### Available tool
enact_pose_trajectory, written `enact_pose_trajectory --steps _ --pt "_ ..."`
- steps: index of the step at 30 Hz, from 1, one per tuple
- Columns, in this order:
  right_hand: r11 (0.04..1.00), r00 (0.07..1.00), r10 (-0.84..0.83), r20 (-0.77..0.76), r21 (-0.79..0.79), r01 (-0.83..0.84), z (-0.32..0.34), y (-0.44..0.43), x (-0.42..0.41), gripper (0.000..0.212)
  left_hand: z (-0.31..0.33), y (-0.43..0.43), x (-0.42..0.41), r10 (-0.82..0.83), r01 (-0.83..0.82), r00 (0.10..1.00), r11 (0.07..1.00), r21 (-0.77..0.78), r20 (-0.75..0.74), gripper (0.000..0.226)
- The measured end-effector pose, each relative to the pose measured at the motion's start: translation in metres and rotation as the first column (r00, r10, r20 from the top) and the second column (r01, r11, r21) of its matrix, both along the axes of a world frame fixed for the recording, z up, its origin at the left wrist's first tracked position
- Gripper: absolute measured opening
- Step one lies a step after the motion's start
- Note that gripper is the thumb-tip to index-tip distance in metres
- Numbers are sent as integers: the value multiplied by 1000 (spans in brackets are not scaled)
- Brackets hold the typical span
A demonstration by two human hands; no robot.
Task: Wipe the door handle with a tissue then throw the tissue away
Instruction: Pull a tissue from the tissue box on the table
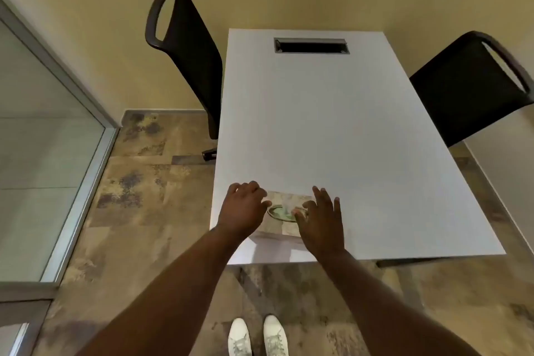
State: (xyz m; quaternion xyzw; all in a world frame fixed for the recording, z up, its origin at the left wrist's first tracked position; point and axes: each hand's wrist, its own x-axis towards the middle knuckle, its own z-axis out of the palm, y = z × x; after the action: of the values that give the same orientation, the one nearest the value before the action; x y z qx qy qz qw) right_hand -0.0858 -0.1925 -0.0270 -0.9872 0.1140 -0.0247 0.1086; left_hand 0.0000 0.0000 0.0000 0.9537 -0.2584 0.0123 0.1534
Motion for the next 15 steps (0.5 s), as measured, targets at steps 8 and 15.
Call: enact_pose_trajectory --steps 8,15 --pt "994 993 -108 -49 2 108 -21 16 8 45 -32 -42 -5 253 -293 808 956 10 -532 23" --pt "993 988 -112 -105 27 116 -27 18 12 31 -42 -61 -5 283 -384 744 922 -40 -605 19"
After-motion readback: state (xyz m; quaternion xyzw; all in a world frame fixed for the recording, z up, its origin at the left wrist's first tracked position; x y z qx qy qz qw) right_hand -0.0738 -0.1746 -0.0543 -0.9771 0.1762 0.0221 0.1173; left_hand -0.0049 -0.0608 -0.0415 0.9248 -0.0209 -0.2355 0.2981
